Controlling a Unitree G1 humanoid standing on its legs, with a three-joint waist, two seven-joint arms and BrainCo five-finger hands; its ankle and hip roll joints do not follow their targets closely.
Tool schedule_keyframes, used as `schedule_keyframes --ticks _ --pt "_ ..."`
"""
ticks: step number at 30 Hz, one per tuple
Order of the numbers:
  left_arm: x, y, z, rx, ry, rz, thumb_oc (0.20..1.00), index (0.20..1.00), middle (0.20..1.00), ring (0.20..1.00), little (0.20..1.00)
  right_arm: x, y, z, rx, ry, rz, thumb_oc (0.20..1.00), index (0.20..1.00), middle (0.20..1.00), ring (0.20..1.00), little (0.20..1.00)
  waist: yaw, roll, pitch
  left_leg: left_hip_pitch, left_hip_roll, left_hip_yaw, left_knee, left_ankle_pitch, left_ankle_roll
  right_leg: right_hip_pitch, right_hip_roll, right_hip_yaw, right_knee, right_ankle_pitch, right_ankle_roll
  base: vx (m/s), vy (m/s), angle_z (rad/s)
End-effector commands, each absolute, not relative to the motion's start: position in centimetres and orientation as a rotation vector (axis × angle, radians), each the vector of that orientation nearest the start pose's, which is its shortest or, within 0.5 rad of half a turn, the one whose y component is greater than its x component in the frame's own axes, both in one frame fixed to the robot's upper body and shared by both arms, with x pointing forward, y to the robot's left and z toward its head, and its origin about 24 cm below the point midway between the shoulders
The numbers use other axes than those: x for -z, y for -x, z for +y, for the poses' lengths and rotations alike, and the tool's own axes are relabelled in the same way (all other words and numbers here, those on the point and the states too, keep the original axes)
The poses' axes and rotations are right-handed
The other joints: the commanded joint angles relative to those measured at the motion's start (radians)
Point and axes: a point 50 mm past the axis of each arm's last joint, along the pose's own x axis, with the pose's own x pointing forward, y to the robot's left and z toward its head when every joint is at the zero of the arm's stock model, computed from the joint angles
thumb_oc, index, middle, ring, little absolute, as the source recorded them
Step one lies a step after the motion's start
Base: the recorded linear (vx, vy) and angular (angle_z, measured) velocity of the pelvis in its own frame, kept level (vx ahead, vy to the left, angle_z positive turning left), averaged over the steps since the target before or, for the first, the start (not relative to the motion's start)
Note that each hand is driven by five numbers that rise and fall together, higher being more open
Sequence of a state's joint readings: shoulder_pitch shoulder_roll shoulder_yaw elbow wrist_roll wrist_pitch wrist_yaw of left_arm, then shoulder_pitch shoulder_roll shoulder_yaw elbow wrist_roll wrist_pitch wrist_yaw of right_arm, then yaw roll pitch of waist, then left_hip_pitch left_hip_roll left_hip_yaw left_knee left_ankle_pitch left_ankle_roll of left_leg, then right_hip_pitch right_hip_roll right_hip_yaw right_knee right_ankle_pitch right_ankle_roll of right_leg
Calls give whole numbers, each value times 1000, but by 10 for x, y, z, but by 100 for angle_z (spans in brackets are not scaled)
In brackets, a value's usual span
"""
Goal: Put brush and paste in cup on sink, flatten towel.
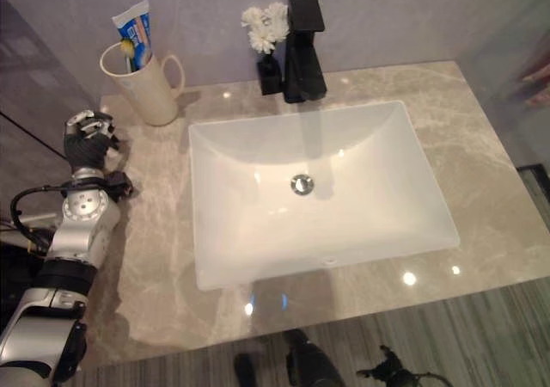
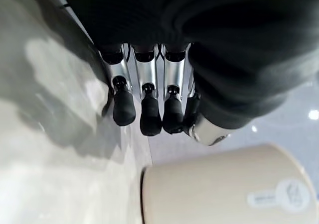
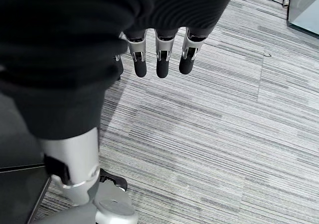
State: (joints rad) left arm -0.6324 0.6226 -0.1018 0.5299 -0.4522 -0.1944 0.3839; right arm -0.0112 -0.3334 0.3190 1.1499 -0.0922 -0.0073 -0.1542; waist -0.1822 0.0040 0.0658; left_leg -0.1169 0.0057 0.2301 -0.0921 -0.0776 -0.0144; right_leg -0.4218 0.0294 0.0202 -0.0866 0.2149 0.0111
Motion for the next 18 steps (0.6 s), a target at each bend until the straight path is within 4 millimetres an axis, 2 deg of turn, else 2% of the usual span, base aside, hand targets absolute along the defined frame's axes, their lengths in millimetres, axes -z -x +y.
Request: schedule_keyframes --ticks 1,9,18 --pt "-189 -354 279 -424 -168 -388 200 200 200 200 200 146 -108 -262 0 691 1110 1000 1000 1000 1000 1000 -10 8 -7 42 56 -8 5 49 -67 19 -47 4 -1 3 105 16 1 -3" --pt "-188 -361 275 -419 -188 -361 200 200 200 200 200 146 -113 -256 -17 673 1083 1000 1000 1000 1000 1000 -24 7 -6 48 58 14 5 50 -71 6 -34 27 -1 6 103 15 -1 -6" --pt "-190 -364 286 -462 -230 -333 200 200 200 200 200 145 -111 -258 -18 675 1079 1000 1000 1000 1000 1000 -32 8 -5 51 68 24 5 49 -77 0 -22 34 -1 2 101 5 -12 -4"
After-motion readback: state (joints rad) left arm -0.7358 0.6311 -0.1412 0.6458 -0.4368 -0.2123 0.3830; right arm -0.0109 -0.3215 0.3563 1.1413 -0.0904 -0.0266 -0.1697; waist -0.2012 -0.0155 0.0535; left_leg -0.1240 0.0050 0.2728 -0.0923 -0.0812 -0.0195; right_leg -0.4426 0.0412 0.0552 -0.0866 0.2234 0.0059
